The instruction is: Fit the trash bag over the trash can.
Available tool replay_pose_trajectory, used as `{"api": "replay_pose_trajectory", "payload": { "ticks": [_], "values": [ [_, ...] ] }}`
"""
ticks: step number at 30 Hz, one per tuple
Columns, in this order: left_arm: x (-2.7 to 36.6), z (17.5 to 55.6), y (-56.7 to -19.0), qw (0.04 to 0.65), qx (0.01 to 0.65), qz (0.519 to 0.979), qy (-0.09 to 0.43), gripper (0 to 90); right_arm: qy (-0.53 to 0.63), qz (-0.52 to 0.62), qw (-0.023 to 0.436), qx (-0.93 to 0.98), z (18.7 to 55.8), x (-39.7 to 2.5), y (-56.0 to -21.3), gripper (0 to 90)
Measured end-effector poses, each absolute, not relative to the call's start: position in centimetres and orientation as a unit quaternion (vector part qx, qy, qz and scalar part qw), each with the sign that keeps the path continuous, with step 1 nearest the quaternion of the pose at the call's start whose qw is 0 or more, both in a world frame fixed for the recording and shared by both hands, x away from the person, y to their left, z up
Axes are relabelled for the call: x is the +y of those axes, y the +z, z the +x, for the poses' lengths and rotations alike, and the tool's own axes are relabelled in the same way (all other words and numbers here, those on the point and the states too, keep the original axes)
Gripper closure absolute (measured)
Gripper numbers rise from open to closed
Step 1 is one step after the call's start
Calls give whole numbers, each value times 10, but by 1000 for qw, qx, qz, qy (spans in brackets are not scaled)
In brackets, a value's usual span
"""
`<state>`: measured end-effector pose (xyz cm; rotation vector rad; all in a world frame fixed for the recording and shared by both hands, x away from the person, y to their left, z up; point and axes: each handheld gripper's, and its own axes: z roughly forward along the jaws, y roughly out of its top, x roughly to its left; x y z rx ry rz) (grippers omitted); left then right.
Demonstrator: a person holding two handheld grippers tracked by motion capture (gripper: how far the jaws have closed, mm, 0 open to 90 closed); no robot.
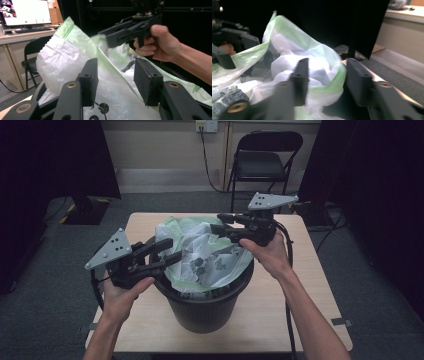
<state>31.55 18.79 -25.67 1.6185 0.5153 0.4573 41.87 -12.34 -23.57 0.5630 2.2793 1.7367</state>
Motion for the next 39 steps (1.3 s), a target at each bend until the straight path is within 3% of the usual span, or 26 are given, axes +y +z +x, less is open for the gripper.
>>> {"api": "replay_pose_trajectory", "payload": {
  "ticks": [2,4,9,14,18,26,39],
  "values": [
    [188,315,-253,639,226,707,204,525,589,178,107,781,420,-119,-238,809],
    [188,315,-248,638,225,706,209,492,580,171,114,788,420,-115,-238,865],
    [186,311,-232,644,203,702,227,429,554,169,135,804,423,-108,-235,881],
    [179,306,-222,646,169,706,235,423,541,164,148,811,423,-104,-235,882],
    [172,314,-230,625,191,724,221,455,555,171,146,801,424,-107,-233,874],
    [185,322,-260,612,232,728,205,459,586,201,159,769,420,-126,-227,545],
    [192,319,-262,614,242,722,208,459,582,171,103,788,405,-125,-238,441]
  ]
}}
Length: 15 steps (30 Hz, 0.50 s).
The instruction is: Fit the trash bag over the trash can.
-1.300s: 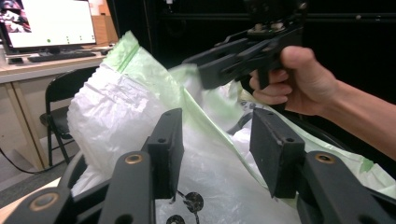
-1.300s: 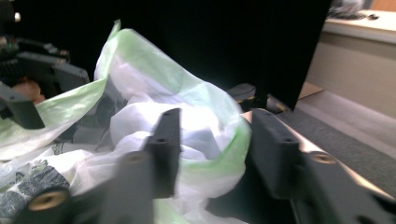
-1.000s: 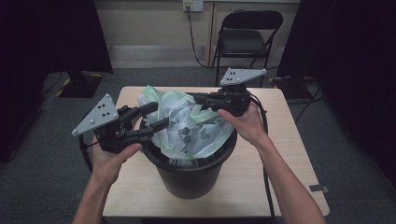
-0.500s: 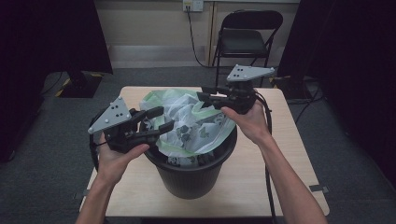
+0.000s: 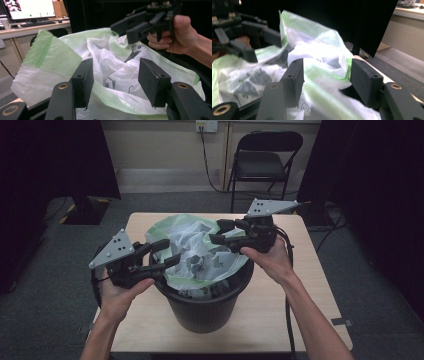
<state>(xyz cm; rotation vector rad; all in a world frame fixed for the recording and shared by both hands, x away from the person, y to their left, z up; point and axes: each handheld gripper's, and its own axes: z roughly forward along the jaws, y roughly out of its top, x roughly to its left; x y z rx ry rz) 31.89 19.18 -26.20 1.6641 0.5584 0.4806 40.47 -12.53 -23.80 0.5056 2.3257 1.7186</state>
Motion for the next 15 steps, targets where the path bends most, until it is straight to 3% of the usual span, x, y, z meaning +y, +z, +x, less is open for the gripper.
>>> {"api": "replay_pose_trajectory", "payload": {
  "ticks": [5,11,13,15],
  "values": [
    [193,321,-259,618,246,716,210,459,567,159,94,803,405,-125,-244,375],
    [192,322,-247,622,239,714,216,453,524,168,109,828,415,-122,-249,459],
    [193,324,-242,624,239,711,220,451,526,170,111,826,418,-124,-251,690],
    [195,327,-239,623,237,710,226,445,530,169,110,824,421,-125,-252,813]
  ]
}}
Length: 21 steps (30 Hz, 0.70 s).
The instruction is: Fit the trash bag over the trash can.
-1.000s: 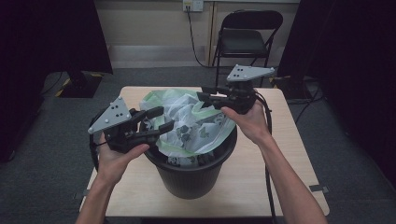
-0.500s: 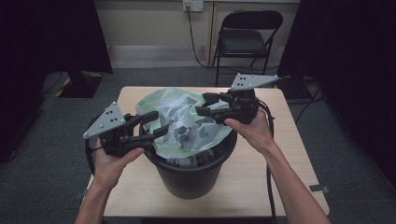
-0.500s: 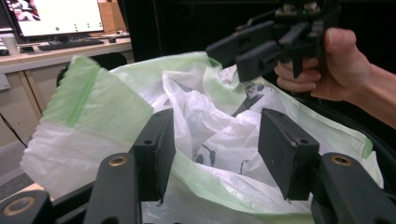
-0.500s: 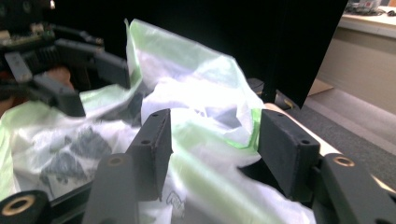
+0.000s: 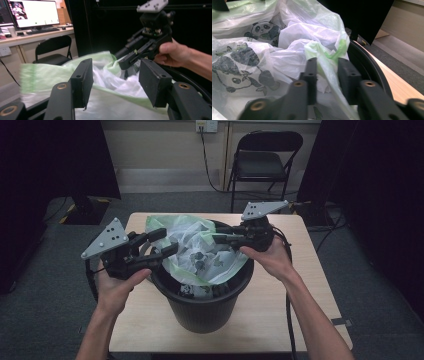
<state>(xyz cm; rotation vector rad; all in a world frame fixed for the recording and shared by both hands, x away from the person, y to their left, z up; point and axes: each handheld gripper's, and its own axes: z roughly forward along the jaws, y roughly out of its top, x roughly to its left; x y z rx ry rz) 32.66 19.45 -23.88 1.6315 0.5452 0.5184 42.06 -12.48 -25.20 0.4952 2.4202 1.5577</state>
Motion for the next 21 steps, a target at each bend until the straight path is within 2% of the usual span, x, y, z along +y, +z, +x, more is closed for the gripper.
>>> {"api": "replay_pose_trajectory", "payload": {
  "ticks": [3,15,21],
  "values": [
    [195,329,-238,624,243,707,228,433,545,184,120,809,427,-129,-252,897],
    [212,339,-266,596,285,715,229,430,535,288,166,777,463,-143,-265,900],
    [211,336,-255,606,273,710,232,417,529,290,171,779,465,-138,-268,900]
  ]
}}
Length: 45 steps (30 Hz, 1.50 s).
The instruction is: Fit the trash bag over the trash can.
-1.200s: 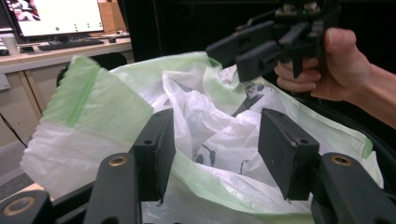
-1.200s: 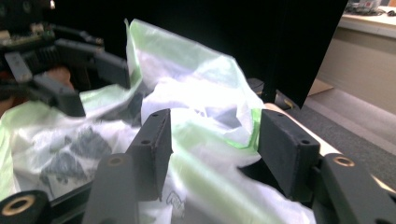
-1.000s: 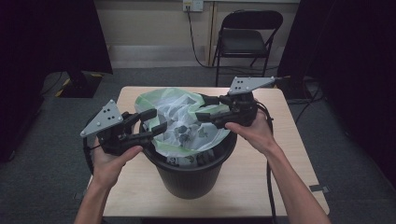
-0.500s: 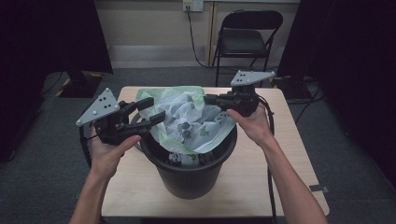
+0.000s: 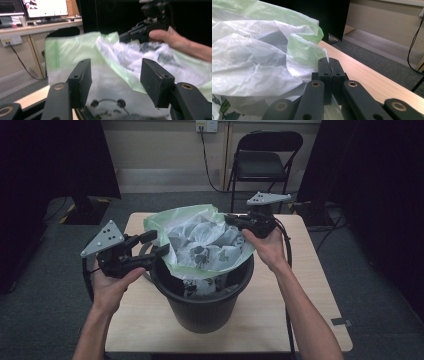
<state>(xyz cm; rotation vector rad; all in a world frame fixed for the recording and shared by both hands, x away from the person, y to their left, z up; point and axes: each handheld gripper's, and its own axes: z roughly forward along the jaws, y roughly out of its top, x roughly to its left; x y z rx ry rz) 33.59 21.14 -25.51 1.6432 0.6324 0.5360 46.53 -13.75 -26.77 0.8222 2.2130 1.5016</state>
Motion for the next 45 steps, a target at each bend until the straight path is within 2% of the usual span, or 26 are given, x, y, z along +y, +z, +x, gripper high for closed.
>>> {"api": "replay_pose_trajectory", "payload": {
  "ticks": [3,9,11,12,15,17,23,27,32,35,38,41,43,45],
  "values": [
    [211,338,-244,617,267,700,241,400,534,283,171,778,464,-138,-267,900],
    [205,350,-240,595,272,707,269,370,545,265,171,777,459,-138,-264,896],
    [207,357,-250,597,280,709,249,398,552,262,163,775,458,-138,-263,888],
    [208,359,-256,587,289,713,253,434,552,263,164,774,458,-139,-263,887],
    [213,361,-272,579,308,713,246,463,549,274,168,772,460,-142,-265,869],
    [216,361,-278,567,321,714,255,463,543,283,173,771,463,-143,-268,853],
    [226,363,-292,577,333,712,220,466,516,314,182,776,470,-145,-279,879],
    [228,362,-294,582,335,710,212,463,511,328,158,778,476,-149,-290,894],
    [230,359,-294,586,322,716,203,463,489,336,148,791,480,-150,-300,892],
    [233,360,-287,605,310,707,195,463,487,329,158,793,478,-151,-297,865],
    [235,365,-276,621,302,695,200,509,500,326,167,785,476,-152,-290,816],
    [235,371,-269,625,300,690,208,538,507,320,171,782,473,-153,-283,806],
    [232,376,-268,623,299,694,203,536,507,317,178,781,471,-152,-280,755],
    [227,381,-270,600,308,704,224,488,508,317,184,779,469,-151,-279,698]
  ]
}}
